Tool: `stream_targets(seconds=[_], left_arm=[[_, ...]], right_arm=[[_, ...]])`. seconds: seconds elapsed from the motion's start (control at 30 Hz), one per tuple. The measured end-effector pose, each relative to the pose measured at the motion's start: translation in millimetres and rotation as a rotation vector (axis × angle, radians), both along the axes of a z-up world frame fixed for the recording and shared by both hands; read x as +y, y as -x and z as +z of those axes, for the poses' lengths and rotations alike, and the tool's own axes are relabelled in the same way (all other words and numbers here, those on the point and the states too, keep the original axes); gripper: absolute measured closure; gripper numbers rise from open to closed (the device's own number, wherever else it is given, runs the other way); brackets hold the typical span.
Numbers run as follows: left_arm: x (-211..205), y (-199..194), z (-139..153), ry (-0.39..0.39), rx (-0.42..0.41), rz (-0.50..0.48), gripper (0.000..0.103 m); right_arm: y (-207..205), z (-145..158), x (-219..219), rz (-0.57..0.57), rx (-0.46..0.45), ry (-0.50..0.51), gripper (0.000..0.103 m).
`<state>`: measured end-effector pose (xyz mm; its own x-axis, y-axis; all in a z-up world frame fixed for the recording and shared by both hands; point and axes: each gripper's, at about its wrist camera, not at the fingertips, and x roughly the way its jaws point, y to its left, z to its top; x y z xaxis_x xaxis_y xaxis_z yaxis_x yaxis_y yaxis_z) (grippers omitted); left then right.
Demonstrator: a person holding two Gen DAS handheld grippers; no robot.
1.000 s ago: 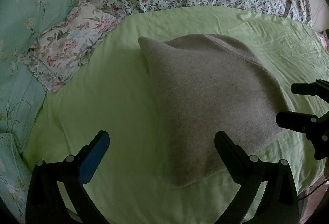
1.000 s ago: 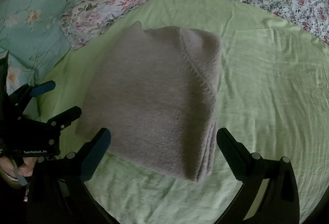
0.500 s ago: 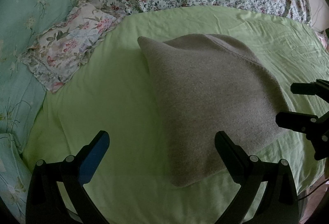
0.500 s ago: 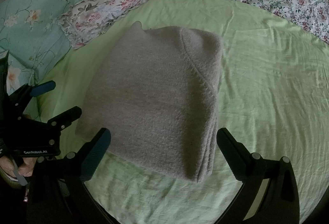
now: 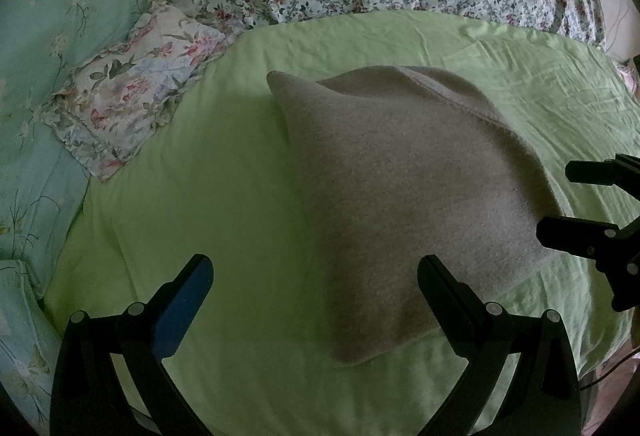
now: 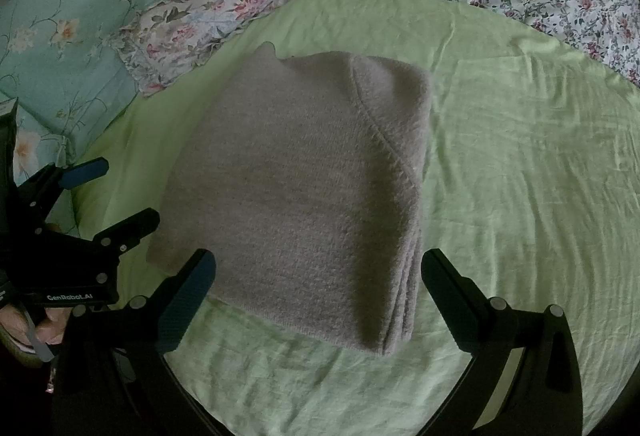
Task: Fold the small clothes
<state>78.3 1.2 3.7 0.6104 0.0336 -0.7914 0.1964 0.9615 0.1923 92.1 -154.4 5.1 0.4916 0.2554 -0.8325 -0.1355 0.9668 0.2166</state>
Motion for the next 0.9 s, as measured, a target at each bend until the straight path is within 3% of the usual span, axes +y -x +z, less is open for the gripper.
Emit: stream_targets(seconds=[0.9], left_arm=[[1.9,-3.8,2.4,0.004,0.004,-0.017,0.001]], right_arm=[[-1.1,1.5,-0.3,-0.004,-0.001,0.001,0.001]])
